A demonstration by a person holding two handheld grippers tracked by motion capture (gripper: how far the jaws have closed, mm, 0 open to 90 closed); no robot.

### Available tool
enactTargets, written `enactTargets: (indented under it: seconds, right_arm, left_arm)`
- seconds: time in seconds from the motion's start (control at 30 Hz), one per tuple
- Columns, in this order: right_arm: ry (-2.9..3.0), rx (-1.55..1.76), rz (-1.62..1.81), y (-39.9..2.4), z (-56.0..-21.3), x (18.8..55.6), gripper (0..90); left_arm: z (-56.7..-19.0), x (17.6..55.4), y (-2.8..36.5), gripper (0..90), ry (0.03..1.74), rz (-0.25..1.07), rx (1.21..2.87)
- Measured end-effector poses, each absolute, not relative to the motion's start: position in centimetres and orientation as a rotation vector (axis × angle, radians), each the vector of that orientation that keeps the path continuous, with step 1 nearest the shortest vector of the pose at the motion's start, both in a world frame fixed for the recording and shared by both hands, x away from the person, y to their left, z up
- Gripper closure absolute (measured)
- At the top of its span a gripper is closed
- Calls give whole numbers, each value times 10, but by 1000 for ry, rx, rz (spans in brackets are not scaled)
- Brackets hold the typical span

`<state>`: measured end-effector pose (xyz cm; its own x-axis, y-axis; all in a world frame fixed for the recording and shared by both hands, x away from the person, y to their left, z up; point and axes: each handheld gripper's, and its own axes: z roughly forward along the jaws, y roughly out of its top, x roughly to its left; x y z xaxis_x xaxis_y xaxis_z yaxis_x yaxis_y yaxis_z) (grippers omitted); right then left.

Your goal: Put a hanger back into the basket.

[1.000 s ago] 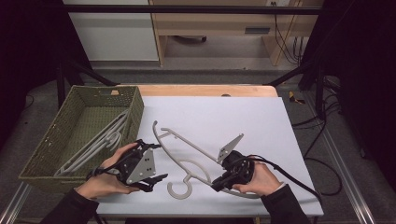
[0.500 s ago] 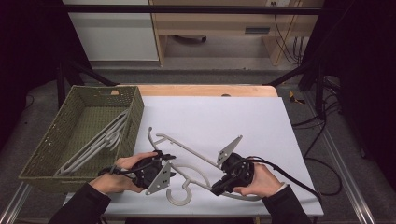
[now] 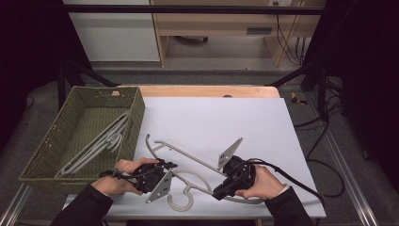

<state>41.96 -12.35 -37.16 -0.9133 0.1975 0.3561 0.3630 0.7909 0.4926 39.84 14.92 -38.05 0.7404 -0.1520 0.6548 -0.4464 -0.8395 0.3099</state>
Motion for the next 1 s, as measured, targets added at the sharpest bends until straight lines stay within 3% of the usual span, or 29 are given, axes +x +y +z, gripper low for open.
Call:
enactTargets:
  seconds: [0.27,0.47,0.67,0.8,0.83,1.0]
  right_arm:
    - [-2731,-449,-897,-132,-363,422,809]
    - [-2764,-464,-999,-136,-359,425,762]
    - [-2850,-561,-1282,-147,-348,423,532]
    - [-2915,-684,-1484,-157,-342,422,432]
    - [-2936,-772,-1581,-163,-340,423,364]
    - [-2914,-918,-1755,-175,-338,425,272]
  left_arm:
    - [-381,391,153,796,-433,885,2484]
    - [-379,392,155,799,-343,859,2492]
    - [-371,402,157,799,-141,799,2507]
    - [-366,410,154,799,27,750,2505]
    - [-365,411,154,799,55,747,2501]
    - [-358,422,147,799,244,741,2480]
